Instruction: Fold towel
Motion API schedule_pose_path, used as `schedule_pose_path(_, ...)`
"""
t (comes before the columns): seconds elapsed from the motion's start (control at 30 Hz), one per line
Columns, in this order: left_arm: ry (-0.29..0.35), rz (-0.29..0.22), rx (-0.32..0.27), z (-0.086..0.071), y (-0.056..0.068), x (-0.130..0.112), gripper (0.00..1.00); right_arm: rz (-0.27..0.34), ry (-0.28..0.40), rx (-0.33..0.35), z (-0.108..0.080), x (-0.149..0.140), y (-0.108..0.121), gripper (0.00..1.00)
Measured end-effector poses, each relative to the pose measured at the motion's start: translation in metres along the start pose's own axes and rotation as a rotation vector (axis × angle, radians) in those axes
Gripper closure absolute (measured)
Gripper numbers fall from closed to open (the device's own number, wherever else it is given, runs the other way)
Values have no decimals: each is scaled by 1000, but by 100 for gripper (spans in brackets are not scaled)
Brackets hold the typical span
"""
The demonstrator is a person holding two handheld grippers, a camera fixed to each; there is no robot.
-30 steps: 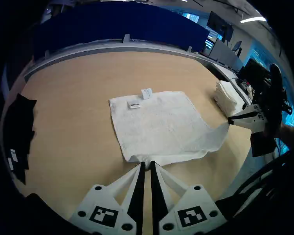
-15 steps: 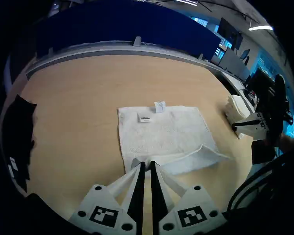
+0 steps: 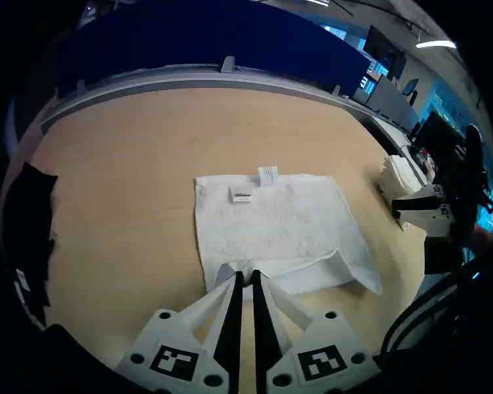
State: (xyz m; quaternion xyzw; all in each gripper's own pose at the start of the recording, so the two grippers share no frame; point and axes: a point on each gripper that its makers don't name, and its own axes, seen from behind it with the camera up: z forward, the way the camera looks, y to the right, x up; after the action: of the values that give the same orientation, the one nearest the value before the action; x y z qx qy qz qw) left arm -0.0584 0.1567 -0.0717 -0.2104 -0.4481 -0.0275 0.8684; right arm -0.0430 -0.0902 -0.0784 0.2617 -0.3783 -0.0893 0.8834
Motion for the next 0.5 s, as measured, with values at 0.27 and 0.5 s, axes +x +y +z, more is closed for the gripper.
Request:
schedule_pose_path(0.27,2,-6,-5,-1,2,1,90,7,-1,6,-8,-12,-22,37)
schedule_pose_path(0.5,1,-5,-5,-1,2,-2,90,29,-21,27,-13,-32,-50,36)
